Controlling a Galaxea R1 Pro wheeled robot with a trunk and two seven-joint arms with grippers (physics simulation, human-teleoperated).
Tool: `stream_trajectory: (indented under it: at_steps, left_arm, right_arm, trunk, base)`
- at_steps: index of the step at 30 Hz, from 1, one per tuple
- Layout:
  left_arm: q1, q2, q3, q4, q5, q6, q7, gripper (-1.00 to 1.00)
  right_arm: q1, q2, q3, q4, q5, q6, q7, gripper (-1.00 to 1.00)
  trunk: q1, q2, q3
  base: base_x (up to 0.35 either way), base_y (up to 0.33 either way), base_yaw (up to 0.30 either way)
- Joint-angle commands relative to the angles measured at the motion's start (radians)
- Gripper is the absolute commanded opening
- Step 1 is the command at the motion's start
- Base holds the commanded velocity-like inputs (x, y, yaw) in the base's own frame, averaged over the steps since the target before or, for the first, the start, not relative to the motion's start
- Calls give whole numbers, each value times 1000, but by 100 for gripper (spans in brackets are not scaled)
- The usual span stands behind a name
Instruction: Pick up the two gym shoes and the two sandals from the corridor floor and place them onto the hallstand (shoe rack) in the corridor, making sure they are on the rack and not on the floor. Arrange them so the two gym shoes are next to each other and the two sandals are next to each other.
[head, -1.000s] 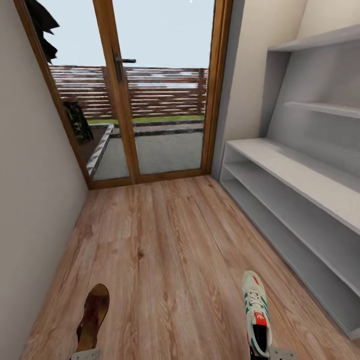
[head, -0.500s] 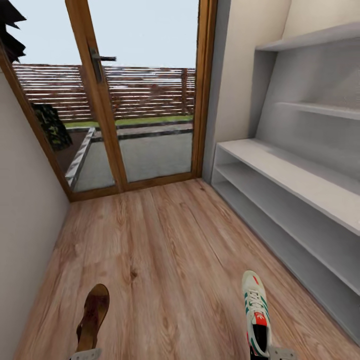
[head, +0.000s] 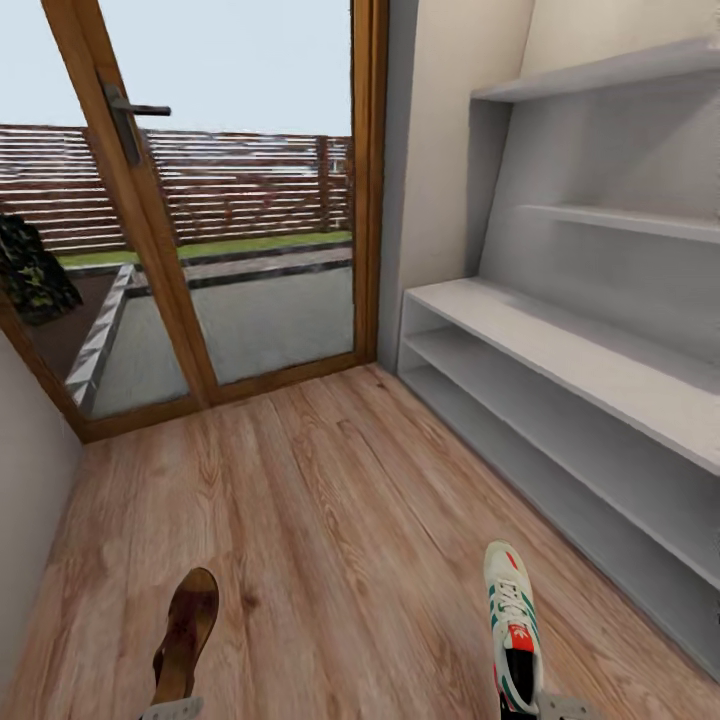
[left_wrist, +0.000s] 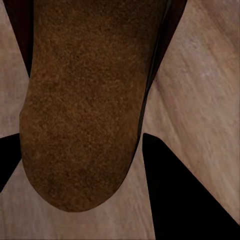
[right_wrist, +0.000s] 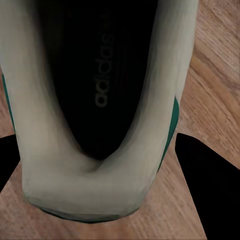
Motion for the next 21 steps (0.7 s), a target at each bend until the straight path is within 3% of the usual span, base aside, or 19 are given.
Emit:
stream_trajectory:
  at_steps: [1, 21]
  left_arm:
    - [0, 0, 3, 0, 2, -2, -3, -100]
    - [0, 0, 3, 1, 2, -2, -3, -100]
  right_arm:
    - [-1, 0, -4, 1, 0, -4, 1, -100]
    - [-1, 0, -4, 1, 0, -4, 1, -100]
  trunk:
    - [0, 0, -1]
    - [0, 0, -1]
  base:
    - [285, 231, -265]
    - [283, 234, -265]
